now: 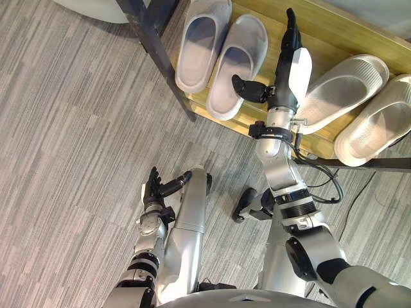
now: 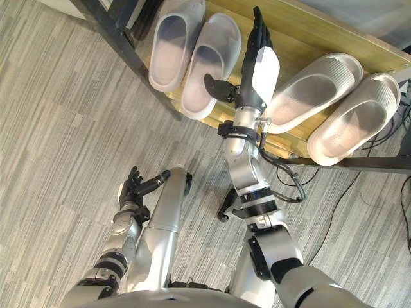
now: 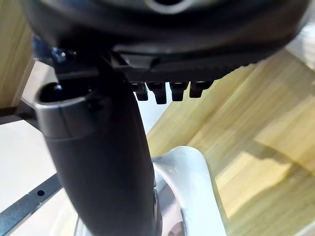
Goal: Organize the slippers on the shoe rack
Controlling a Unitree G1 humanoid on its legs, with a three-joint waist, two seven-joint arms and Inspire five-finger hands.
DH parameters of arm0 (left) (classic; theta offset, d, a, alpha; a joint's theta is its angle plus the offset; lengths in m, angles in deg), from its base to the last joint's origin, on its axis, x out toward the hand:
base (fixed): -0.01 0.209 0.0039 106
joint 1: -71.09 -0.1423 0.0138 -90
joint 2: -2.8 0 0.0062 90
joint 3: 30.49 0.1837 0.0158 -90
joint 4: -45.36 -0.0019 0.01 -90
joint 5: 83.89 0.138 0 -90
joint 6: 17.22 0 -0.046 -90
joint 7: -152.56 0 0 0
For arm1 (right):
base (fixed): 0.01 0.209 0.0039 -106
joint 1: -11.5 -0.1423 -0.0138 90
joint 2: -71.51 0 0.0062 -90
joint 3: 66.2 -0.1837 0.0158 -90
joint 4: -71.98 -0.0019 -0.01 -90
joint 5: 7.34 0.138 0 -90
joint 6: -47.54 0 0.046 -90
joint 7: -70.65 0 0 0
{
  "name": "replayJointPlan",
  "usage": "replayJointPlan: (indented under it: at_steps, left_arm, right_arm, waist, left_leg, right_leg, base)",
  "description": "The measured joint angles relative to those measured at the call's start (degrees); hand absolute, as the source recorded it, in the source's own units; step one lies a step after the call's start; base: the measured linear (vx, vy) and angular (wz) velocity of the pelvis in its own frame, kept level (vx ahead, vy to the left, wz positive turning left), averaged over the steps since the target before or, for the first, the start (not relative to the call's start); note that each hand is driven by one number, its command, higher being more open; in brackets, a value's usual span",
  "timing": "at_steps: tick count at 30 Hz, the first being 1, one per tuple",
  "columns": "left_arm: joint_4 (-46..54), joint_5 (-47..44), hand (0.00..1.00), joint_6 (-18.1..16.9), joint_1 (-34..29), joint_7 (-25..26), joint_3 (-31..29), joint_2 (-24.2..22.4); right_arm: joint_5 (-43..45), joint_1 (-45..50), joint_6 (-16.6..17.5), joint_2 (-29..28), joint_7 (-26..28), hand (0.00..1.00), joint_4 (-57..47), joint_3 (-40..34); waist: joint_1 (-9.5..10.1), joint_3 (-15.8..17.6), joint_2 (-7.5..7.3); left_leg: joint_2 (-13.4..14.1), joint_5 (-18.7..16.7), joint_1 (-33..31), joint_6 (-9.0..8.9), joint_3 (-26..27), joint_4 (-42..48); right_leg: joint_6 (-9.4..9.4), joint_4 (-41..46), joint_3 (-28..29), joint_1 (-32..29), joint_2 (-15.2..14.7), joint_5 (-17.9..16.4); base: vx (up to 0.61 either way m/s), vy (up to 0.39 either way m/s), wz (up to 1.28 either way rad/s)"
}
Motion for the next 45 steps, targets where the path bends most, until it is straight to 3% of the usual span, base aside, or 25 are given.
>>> replayJointPlan:
  at_steps: [4, 9, 16, 31, 45]
  left_arm:
    - [-0.07, 0.24, 1.0, 0.87, -0.03, 0.09, -0.78, 0.07]
    - [-0.21, 1.01, 1.0, 0.98, -0.24, 0.57, -1.0, 0.54]
    - [-1.06, 1.07, 1.0, 1.03, -0.16, 1.71, -2.9, 0.55]
    - [-1.15, 1.05, 1.0, 2.1, -0.07, 3.14, -3.01, 0.64]
    - [-1.12, 1.14, 1.0, 2.17, 0.1, 4.19, -2.97, 0.77]
  right_arm:
    - [2.37, 6.02, 3.31, -1.89, 0.01, 1.0, -5.24, 2.82]
    - [13.07, 12.71, 9.61, -6.07, 1.5, 1.0, -10.6, 7.82]
    - [21.42, 15.27, 11.7, -5.91, 5.07, 1.0, -10.83, 12.57]
    - [25.16, 15.39, 11.85, -5.82, 4.88, 1.0, -10.74, 13.06]
    - [18.27, 18.78, 11.86, -4.59, 3.28, 1.0, -13.3, 17.04]
  waist:
    - [-0.46, 0.11, -0.34]
    - [-0.58, -0.05, -0.87]
    - [-1.03, 0.47, -1.99]
    - [-1.16, 0.66, -2.26]
    - [-1.47, 1.24, -2.27]
  left_leg:
    - [0.14, -0.02, 1.13, -0.03, 0.12, -0.75]
    - [0.91, -0.03, 2.33, -0.05, 0.57, -2.16]
    - [1.1, -0.04, 3.97, -0.03, 0.85, -3.45]
    - [1.12, -0.07, 4.17, 0.02, 1.05, -3.81]
    - [1.14, -0.22, 4.97, 0.28, 1.36, -4.43]
  right_leg:
    - [0.07, -0.64, 0.0, 1.1, 0.13, 0.03]
    - [0.59, -2.22, 0.13, 1.98, 0.83, 0.34]
    - [0.89, -3.71, 0.01, 3.75, 0.91, 0.48]
    - [1.0, -4.11, 0.04, 4.02, 0.86, 0.53]
    - [1.03, -4.79, 0.12, 4.81, 0.83, 0.51]
  base:
    - [0.01, -0.005, 0.0]
    - [0.05, -0.028, -0.06]
    - [0.05, -0.006, 0.01]
    - [0.02, -0.001, 0.0]
    - [0.03, -0.003, 0.0]
